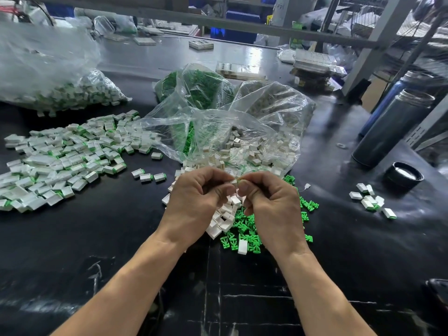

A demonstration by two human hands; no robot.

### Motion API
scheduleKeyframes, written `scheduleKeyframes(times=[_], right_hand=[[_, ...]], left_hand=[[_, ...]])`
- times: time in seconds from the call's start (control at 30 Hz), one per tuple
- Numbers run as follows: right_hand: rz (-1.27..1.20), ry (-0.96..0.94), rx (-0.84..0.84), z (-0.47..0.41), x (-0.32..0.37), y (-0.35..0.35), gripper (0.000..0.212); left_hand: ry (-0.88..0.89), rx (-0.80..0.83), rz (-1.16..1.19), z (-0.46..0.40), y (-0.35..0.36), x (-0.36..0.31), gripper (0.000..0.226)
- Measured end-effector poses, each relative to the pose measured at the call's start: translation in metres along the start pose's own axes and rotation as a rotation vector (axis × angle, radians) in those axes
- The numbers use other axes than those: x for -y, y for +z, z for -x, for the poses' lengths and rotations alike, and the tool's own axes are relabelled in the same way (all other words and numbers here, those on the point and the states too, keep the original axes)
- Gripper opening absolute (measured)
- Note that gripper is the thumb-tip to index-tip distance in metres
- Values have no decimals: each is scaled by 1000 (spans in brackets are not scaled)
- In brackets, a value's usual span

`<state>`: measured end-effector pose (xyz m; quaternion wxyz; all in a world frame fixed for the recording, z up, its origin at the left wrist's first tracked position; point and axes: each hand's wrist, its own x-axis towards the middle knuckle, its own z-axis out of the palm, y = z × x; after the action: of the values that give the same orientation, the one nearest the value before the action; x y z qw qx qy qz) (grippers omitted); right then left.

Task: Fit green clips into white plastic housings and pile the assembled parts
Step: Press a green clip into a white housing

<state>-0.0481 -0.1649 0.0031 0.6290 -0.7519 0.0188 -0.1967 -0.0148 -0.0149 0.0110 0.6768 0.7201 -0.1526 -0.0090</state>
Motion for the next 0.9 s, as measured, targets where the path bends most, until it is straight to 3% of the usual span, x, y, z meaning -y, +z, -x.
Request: scheduleKeyframes(times=[0.47, 0.9], right_hand=[[14, 3, 53, -2, -2, -4, 9], [111, 29, 119, -5, -1, -8, 11]], left_hand=[[-1, -42, -14, -2, -3, 3, 8], [-9, -30, -61, 0, -3, 2, 8]])
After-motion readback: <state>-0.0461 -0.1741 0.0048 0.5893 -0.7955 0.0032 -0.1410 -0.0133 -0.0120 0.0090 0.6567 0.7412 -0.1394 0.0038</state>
